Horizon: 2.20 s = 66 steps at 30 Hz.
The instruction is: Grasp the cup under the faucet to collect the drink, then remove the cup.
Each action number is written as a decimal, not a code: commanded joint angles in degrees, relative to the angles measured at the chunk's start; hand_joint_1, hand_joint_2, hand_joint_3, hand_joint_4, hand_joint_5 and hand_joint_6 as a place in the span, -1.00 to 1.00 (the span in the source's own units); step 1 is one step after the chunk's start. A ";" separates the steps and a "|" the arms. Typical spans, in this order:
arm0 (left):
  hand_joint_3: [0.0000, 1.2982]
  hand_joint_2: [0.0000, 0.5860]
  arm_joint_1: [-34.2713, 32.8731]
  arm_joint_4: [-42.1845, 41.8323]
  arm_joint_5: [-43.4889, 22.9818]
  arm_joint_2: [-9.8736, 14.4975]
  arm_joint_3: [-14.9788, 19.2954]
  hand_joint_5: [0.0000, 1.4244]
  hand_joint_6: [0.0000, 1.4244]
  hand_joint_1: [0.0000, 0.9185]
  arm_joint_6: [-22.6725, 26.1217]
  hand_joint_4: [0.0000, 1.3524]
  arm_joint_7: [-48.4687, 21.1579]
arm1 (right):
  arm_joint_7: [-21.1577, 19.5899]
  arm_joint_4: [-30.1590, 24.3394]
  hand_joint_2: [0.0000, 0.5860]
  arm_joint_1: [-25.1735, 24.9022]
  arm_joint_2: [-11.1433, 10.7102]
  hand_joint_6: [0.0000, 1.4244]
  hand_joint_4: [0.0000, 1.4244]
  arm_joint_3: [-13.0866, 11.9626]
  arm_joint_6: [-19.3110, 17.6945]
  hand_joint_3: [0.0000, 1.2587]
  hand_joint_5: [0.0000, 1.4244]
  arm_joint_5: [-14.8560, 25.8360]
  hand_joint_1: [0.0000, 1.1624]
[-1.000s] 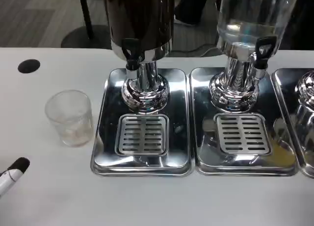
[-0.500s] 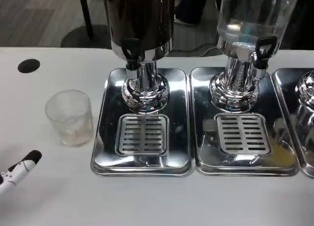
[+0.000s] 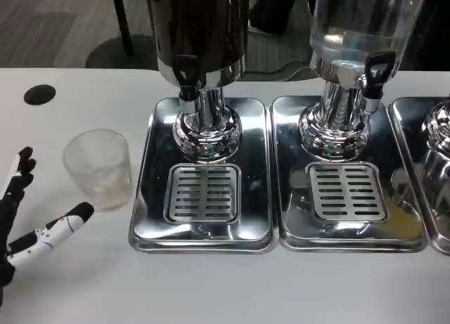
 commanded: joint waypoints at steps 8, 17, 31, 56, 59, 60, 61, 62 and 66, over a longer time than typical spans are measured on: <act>-1.00 -0.70 -1.48 -0.19 -2.62 -0.27 0.11 -0.93 -0.93 0.21 0.69 -1.00 -0.70 | 0.35 0.35 0.89 -0.61 0.28 -1.00 -0.90 -0.81 -0.03 -0.77 -1.00 0.75 -0.27; -1.00 -0.70 -4.80 5.74 -3.81 1.77 0.28 -0.91 -0.91 0.18 -0.94 -1.00 -2.06 | 0.37 0.22 0.89 -0.66 0.45 -1.00 -0.90 -0.87 0.10 -0.77 -1.00 0.66 -0.27; -1.00 -0.69 -7.87 10.46 -2.47 2.60 -1.49 -0.91 -0.90 0.18 -2.21 -1.00 -2.18 | 0.53 -0.48 0.89 -0.47 0.66 -1.00 -0.90 -1.03 0.48 -0.77 -1.00 0.48 -0.27; -1.00 -0.68 -12.46 14.81 2.44 1.68 -5.25 -0.93 -0.90 0.10 0.93 -1.00 3.95 | 0.21 -0.75 0.91 -0.41 0.95 -1.00 -0.90 -1.75 -0.47 -0.77 -1.00 1.81 -0.26; -1.00 -0.68 -12.83 15.17 2.43 1.54 -5.31 -0.93 -0.91 0.10 1.09 -1.00 4.16 | 0.18 -0.85 0.92 -0.36 0.95 -1.00 -0.90 -1.72 -0.63 -0.77 -1.00 1.93 -0.26; -1.00 -0.68 -13.03 15.22 2.51 1.50 -5.41 -0.93 -0.91 0.10 1.19 -1.00 4.23 | 0.17 -0.91 0.92 -0.34 0.96 -1.00 -0.89 -1.69 -0.67 -0.77 -1.00 1.93 -0.26; -1.00 -0.68 -13.18 15.27 2.56 1.49 -5.50 -0.93 -0.91 0.10 1.25 -1.00 4.28 | 0.15 -1.01 0.92 -0.32 0.99 -1.00 -0.89 -1.67 -0.72 -0.77 -1.00 1.91 -0.26; -1.00 -0.68 -13.36 15.29 2.66 1.45 -5.60 -0.93 -0.91 0.09 1.35 -1.00 4.42 | 0.14 -1.12 0.92 -0.29 1.03 -1.00 -0.89 -1.66 -0.77 -0.77 -1.00 1.89 -0.26; -1.00 -0.67 -14.35 15.60 2.79 0.97 -5.90 -0.93 -0.91 0.08 2.24 -1.00 5.69 | 0.16 -1.38 0.92 -0.29 1.16 -1.00 -0.88 -1.73 -0.88 -0.77 -1.00 1.88 -0.25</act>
